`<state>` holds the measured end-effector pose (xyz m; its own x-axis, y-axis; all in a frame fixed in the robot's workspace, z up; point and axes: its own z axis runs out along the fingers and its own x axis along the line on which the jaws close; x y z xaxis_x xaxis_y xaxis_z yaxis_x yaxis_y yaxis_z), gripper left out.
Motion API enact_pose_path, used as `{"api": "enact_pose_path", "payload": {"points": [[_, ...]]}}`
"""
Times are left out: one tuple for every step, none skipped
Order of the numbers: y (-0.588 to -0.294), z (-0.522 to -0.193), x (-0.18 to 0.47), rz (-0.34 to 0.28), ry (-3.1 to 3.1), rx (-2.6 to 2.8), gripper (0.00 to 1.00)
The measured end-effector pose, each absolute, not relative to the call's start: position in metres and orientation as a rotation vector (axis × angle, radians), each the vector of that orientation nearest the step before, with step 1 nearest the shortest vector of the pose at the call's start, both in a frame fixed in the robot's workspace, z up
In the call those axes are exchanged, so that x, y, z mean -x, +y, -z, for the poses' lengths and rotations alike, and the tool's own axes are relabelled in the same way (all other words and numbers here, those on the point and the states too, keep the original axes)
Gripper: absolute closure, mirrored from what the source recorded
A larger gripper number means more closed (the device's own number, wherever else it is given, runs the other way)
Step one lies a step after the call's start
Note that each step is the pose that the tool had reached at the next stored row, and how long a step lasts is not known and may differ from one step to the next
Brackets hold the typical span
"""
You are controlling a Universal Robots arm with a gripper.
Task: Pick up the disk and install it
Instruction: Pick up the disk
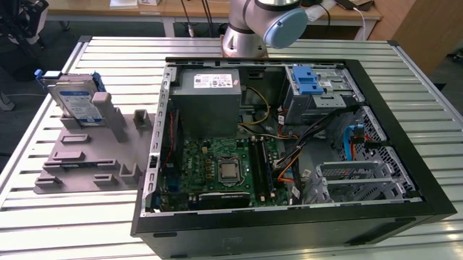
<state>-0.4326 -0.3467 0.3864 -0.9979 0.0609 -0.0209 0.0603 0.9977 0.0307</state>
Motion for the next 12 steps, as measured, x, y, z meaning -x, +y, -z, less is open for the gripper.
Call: {"api": "enact_pose_path", "payload": {"points": [[-0.3467,-0.3864,0.4327,-0.047,3.118,-0.087,0.89],[-0.3467,-0.3864,0.4327,-0.047,3.119,-0.08,0.89],[-0.3467,-0.3864,0.4327,-0.047,3.119,-0.072,0.89],[-0.3468,-0.3864,0.4326,-0.047,3.119,-0.065,0.89],[-0.3468,-0.3864,0.4326,-0.047,3.119,-0.058,0.89],[-0.3467,-0.3864,0.4326,-0.047,3.119,-0.05,0.89],[-0.3467,-0.3864,0.4326,-0.048,3.12,-0.041,0.89],[-0.3468,-0.3864,0.4326,-0.048,3.12,-0.032,0.89],[-0.3467,-0.3864,0.4326,-0.048,3.12,-0.024,0.89],[-0.3467,-0.3864,0.4326,-0.048,3.12,-0.016,0.89],[-0.3467,-0.3864,0.4326,-0.048,3.12,-0.008,0.89],[-0.3467,-0.3864,0.4326,-0.048,3.12,-0.002,0.89]]}}
